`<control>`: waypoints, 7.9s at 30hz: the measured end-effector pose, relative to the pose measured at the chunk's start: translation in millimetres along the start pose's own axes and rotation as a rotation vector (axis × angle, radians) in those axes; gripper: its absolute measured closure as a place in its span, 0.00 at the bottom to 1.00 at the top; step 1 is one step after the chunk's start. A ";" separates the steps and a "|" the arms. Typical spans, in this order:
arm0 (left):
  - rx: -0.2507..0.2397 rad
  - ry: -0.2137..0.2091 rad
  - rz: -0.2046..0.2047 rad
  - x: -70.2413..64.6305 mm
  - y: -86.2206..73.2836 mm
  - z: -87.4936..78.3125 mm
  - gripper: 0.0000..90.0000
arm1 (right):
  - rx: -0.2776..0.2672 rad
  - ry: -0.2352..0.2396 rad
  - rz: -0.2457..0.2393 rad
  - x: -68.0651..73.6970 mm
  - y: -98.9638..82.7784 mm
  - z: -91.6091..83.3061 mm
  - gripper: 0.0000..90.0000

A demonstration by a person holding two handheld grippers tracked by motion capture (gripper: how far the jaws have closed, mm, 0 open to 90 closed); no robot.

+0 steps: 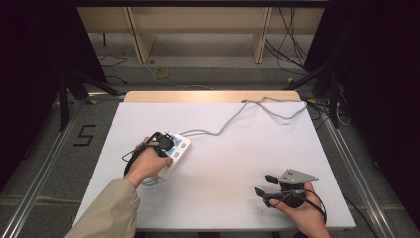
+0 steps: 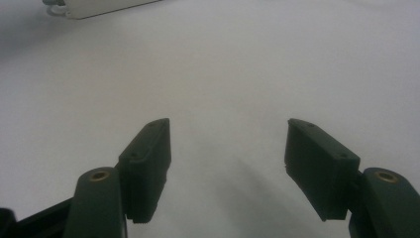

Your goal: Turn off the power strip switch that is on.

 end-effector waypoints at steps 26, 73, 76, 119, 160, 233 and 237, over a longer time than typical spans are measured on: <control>0.014 0.017 0.016 -4.0 2.2 0.4 1.00 | 0.005 0.002 -0.005 0.7 -0.4 0.1 0.39; 0.010 0.050 0.018 -4.6 4.4 1.9 1.00 | 0.016 0.006 -0.009 1.1 -1.0 0.9 0.39; 0.012 0.059 0.022 -5.8 4.6 1.9 1.00 | 0.016 0.006 -0.010 1.2 -1.2 0.5 0.39; 0.028 0.047 0.019 -5.5 1.6 1.3 1.00 | 0.017 0.004 -0.012 1.4 -1.6 0.4 0.39; 0.019 0.046 0.026 -5.5 1.5 1.1 1.00 | 0.020 0.006 -0.010 1.2 -1.8 0.5 0.39; -0.128 0.037 0.014 -3.6 -1.0 -13.9 1.00 | 0.015 0.005 -0.007 0.7 -1.4 0.2 0.39; -0.159 0.036 0.017 -4.4 -0.8 -15.7 1.00 | 0.012 0.006 -0.007 0.8 -1.4 0.1 0.39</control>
Point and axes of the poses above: each handheld gripper's, and its own axes: z roughly forward along the jaws, y roughly out of its top, x roughly to its left, the point moved 3 cm from there along z, roughly forward along the jaws, and after that the axes turned 3 degrees about y, right-handed, at the moved point
